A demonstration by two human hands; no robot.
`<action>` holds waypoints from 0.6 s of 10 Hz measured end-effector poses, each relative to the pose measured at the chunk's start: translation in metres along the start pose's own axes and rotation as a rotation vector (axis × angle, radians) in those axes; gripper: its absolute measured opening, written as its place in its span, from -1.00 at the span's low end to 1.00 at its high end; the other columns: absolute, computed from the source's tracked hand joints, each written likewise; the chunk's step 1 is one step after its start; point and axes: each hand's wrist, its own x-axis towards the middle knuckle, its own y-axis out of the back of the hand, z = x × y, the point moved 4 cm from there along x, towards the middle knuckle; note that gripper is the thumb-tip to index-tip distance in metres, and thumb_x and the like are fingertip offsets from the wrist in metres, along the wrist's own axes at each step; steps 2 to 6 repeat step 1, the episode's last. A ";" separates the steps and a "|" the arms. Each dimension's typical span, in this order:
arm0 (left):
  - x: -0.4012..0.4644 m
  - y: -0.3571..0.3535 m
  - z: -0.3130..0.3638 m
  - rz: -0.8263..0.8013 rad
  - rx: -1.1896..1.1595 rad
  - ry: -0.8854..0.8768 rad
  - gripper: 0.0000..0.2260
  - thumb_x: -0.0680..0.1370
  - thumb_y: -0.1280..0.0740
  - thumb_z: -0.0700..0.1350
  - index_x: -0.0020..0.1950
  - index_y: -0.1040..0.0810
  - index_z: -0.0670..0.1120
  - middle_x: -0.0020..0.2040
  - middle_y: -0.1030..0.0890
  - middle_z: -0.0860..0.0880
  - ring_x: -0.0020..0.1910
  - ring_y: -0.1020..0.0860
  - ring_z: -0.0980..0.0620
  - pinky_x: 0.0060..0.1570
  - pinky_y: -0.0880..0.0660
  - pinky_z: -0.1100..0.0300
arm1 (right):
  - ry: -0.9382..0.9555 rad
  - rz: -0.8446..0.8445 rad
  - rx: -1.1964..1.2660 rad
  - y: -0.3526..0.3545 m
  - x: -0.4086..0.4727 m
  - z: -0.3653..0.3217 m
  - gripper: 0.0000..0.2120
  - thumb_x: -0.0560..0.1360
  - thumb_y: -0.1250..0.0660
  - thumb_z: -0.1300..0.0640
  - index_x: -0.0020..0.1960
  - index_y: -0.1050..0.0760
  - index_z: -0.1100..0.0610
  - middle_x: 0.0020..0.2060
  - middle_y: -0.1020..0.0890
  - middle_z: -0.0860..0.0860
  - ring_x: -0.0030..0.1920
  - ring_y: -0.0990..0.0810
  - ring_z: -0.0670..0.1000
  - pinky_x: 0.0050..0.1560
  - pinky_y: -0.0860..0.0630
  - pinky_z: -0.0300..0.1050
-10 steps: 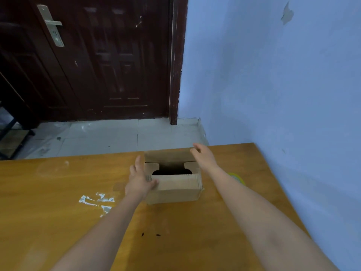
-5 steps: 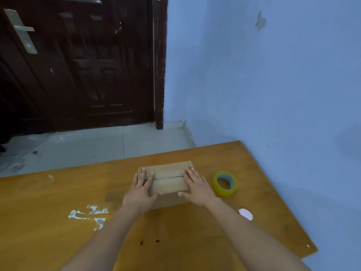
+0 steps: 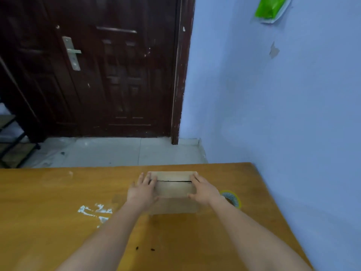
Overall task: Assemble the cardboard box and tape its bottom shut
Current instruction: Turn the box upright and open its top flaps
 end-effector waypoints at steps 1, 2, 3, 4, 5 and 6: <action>-0.014 0.028 0.000 0.085 0.017 0.057 -0.37 0.58 -0.12 0.16 0.55 0.07 0.02 0.57 0.05 -0.03 0.53 0.06 -0.09 0.43 -0.11 -0.09 | 0.014 0.082 0.088 0.031 -0.009 0.010 -0.32 0.55 -0.18 -0.11 0.54 0.06 -0.01 0.54 0.05 -0.08 0.53 0.01 0.03 0.45 -0.19 0.04; -0.014 0.028 0.000 0.085 0.017 0.057 -0.37 0.58 -0.12 0.16 0.55 0.07 0.02 0.57 0.05 -0.03 0.53 0.06 -0.09 0.43 -0.11 -0.09 | 0.014 0.082 0.088 0.031 -0.009 0.010 -0.32 0.55 -0.18 -0.11 0.54 0.06 -0.01 0.54 0.05 -0.08 0.53 0.01 0.03 0.45 -0.19 0.04; -0.014 0.028 0.000 0.085 0.017 0.057 -0.37 0.58 -0.12 0.16 0.55 0.07 0.02 0.57 0.05 -0.03 0.53 0.06 -0.09 0.43 -0.11 -0.09 | 0.014 0.082 0.088 0.031 -0.009 0.010 -0.32 0.55 -0.18 -0.11 0.54 0.06 -0.01 0.54 0.05 -0.08 0.53 0.01 0.03 0.45 -0.19 0.04; -0.014 0.028 0.000 0.085 0.017 0.057 -0.37 0.58 -0.12 0.16 0.55 0.07 0.02 0.57 0.05 -0.03 0.53 0.06 -0.09 0.43 -0.11 -0.09 | 0.014 0.082 0.088 0.031 -0.009 0.010 -0.32 0.55 -0.18 -0.11 0.54 0.06 -0.01 0.54 0.05 -0.08 0.53 0.01 0.03 0.45 -0.19 0.04; -0.014 0.028 0.000 0.085 0.017 0.057 -0.37 0.58 -0.12 0.16 0.55 0.07 0.02 0.57 0.05 -0.03 0.53 0.06 -0.09 0.43 -0.11 -0.09 | 0.014 0.082 0.088 0.031 -0.009 0.010 -0.32 0.55 -0.18 -0.11 0.54 0.06 -0.01 0.54 0.05 -0.08 0.53 0.01 0.03 0.45 -0.19 0.04; -0.014 0.028 0.000 0.085 0.017 0.057 -0.37 0.58 -0.12 0.16 0.55 0.07 0.02 0.57 0.05 -0.03 0.53 0.06 -0.09 0.43 -0.11 -0.09 | 0.014 0.082 0.088 0.031 -0.009 0.010 -0.32 0.55 -0.18 -0.11 0.54 0.06 -0.01 0.54 0.05 -0.08 0.53 0.01 0.03 0.45 -0.19 0.04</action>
